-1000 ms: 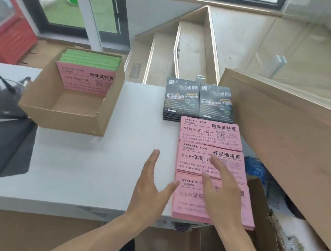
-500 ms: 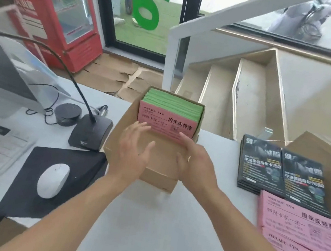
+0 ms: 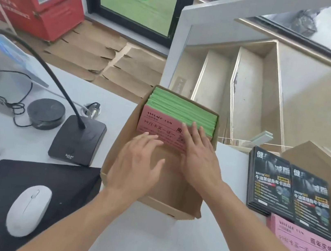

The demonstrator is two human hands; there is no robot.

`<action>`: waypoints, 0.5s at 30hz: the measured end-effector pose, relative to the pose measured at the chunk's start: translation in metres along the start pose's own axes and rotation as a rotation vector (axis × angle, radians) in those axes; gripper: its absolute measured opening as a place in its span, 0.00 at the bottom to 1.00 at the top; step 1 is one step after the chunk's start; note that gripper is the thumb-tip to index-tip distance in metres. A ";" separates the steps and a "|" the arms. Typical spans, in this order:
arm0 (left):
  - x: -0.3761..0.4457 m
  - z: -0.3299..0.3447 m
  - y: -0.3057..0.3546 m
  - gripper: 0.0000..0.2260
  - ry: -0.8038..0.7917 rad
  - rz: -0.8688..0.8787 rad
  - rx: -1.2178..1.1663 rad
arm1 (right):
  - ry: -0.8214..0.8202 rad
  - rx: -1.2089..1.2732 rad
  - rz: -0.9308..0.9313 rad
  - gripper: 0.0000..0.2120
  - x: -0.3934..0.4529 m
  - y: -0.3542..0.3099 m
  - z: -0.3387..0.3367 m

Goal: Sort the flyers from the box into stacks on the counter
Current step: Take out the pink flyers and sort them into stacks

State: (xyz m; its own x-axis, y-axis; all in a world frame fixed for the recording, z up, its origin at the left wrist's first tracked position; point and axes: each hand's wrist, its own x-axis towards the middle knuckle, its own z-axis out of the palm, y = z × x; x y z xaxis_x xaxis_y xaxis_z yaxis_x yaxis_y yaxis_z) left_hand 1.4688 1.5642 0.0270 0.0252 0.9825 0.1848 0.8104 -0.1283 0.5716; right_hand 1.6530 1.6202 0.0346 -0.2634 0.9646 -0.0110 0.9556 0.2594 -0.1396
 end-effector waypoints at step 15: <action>0.004 -0.005 0.004 0.32 -0.168 -0.111 0.008 | 0.172 0.147 0.006 0.24 0.002 0.002 -0.016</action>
State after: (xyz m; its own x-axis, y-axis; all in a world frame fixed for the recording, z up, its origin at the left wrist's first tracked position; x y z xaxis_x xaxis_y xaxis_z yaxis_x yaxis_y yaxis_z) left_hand 1.4693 1.5666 0.0336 0.0326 0.9993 -0.0156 0.8186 -0.0178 0.5742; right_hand 1.6564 1.6229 0.0502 -0.2197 0.9631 0.1553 0.9243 0.2565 -0.2826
